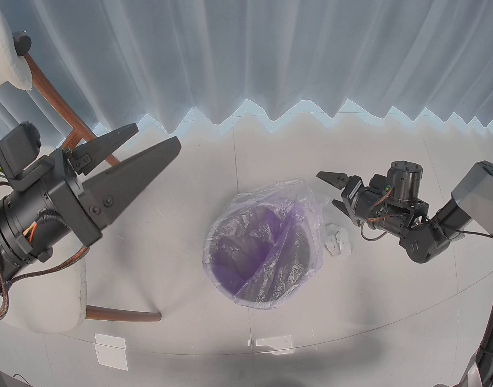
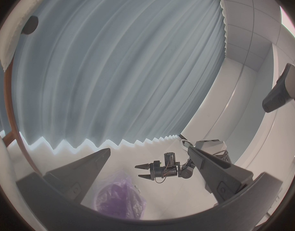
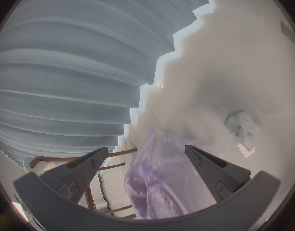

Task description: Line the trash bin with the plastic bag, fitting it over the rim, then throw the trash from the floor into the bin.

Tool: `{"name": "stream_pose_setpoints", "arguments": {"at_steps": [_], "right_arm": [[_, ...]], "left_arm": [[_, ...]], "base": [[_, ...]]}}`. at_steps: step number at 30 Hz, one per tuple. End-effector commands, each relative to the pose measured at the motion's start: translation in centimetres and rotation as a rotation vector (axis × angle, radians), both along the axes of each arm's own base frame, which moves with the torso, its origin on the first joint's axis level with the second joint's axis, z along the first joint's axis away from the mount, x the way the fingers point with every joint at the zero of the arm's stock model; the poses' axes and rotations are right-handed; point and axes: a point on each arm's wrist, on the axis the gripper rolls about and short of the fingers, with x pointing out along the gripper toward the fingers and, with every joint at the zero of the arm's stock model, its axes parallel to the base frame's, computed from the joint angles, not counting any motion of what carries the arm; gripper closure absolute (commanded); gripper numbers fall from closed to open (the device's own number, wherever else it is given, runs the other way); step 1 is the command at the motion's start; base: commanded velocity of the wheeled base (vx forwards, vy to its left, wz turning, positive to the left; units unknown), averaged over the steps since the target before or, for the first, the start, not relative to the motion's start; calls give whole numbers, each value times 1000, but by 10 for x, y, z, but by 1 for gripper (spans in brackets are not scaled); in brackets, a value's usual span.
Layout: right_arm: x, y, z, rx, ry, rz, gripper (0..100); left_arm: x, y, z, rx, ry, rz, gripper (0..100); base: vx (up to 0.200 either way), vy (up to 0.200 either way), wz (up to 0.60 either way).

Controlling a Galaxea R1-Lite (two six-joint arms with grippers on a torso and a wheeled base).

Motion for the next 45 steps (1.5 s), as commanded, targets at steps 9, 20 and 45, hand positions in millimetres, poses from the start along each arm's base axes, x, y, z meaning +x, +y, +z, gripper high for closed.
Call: {"name": "stream_pose_setpoints", "arguments": {"at_steps": [9, 20, 45], "right_arm": [[-56, 5, -14, -57, 112, 40, 0], [-32, 23, -45, -120, 72, 31, 0], [-19, 46, -40, -47, -11, 68, 100]], "left_arm": [[2, -1, -1, -11, 70, -45, 0], [1, -2, 2, -16, 47, -49, 0], [1, -3, -2, 10, 38, -43, 0]], "base": [[-200, 0, 0], [-127, 0, 0], [0, 0, 0]]}}
